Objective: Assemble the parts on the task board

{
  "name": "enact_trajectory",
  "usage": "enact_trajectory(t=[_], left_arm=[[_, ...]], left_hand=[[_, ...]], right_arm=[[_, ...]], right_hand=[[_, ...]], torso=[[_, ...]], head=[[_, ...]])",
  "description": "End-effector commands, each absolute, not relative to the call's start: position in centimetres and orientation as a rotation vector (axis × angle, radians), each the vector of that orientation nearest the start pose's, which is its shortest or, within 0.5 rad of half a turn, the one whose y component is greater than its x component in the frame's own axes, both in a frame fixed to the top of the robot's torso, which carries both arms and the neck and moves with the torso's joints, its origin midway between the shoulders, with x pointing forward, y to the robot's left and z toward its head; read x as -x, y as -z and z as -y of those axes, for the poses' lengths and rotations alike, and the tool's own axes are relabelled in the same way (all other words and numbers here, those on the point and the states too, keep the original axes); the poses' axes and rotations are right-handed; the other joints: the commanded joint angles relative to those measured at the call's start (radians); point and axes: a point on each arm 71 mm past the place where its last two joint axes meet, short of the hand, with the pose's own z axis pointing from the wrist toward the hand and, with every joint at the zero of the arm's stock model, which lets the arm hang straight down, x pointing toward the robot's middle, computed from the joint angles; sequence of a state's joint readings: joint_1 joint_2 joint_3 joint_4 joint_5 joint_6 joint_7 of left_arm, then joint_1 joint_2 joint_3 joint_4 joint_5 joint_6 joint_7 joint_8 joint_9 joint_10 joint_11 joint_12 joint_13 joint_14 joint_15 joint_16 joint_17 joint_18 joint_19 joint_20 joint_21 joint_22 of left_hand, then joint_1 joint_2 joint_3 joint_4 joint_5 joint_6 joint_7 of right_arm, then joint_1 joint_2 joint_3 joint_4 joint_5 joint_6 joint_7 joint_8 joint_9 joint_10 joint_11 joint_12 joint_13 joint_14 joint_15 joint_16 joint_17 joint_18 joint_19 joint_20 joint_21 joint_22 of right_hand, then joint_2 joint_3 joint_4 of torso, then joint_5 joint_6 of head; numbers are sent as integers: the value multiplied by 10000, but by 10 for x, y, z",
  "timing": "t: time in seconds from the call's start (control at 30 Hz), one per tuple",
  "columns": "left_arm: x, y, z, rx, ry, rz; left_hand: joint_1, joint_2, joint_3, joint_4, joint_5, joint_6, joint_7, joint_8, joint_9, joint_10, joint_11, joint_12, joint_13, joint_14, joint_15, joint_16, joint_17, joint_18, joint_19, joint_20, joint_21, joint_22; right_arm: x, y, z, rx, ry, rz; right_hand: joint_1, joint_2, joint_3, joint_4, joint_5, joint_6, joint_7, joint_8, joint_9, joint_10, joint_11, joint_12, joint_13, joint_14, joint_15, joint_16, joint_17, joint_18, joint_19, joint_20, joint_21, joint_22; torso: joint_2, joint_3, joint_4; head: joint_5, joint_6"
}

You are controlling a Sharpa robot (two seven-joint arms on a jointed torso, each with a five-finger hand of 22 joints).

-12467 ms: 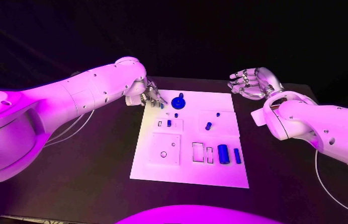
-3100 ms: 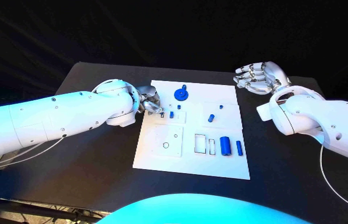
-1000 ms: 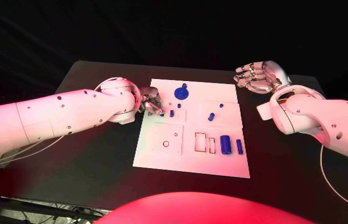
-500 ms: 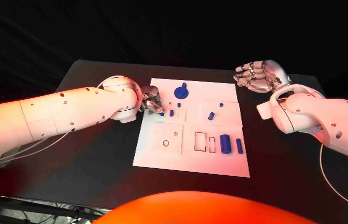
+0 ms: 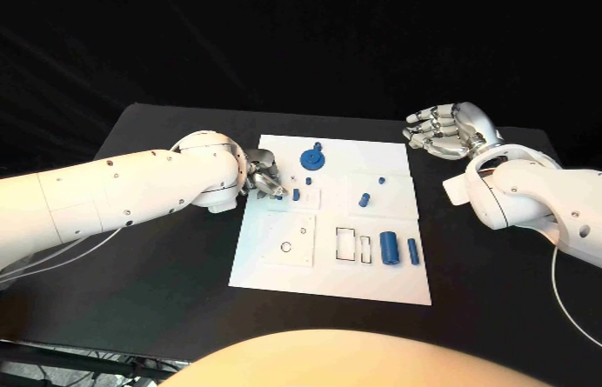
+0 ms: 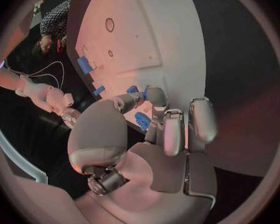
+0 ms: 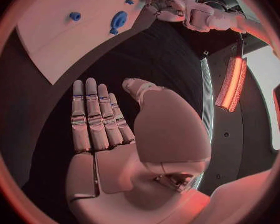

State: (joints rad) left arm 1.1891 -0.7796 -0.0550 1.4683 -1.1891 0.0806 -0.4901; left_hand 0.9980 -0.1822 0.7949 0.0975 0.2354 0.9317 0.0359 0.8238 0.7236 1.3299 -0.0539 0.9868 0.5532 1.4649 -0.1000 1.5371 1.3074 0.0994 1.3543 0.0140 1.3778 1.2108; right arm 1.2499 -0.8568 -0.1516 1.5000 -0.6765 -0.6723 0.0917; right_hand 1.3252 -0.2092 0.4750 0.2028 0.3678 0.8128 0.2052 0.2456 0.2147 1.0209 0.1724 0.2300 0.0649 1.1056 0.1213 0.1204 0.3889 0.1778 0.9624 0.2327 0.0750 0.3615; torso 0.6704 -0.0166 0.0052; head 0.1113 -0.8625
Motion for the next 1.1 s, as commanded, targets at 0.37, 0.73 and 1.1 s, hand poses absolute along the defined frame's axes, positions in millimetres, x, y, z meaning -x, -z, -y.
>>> enact_trajectory(t=[0.37,0.73,1.1], left_arm=[[-482,242,-202,1134,3642,-22839],[-486,241,-207,1415,3538,-22631],[-489,234,-209,2085,3857,-22176]], left_hand=[[-467,-120,-666,164,-115,400,-342,-81,-123,-34,-81,-44,-24,869,-77,19,1893,-194,29,-80,-3,-19],[-537,-259,-1860,916,-77,330,-298,-140,-201,-220,-45,-215,-267,814,-60,-75,1687,-137,-130,-71,-183,-289],[-351,-364,-2457,1401,-43,18,-201,-90,-154,-638,38,-529,-821,689,-11,-306,1210,-50,-377,-27,-455,-696]], right_arm=[[-491,190,235,-5985,-8976,-14848],[-491,190,236,-5987,-8965,-14846],[-491,190,236,-5991,-8959,-14844]], right_hand=[[-100,29,10,-50,57,-32,398,-46,-15,-20,31,-1,-7,73,17,-44,-11,46,83,12,-39,-10],[-112,23,16,-62,58,-36,399,-48,-20,-24,33,-1,-8,78,18,-58,-19,45,90,13,-38,-49],[-112,23,16,-62,58,-36,399,-48,-20,-24,33,-1,-8,78,18,-58,-19,45,90,13,-38,-49]], torso=[[-3,-5,3],[-4,-10,-1],[3,-11,-5]], head=[[-18,9],[-25,57],[-44,81]])
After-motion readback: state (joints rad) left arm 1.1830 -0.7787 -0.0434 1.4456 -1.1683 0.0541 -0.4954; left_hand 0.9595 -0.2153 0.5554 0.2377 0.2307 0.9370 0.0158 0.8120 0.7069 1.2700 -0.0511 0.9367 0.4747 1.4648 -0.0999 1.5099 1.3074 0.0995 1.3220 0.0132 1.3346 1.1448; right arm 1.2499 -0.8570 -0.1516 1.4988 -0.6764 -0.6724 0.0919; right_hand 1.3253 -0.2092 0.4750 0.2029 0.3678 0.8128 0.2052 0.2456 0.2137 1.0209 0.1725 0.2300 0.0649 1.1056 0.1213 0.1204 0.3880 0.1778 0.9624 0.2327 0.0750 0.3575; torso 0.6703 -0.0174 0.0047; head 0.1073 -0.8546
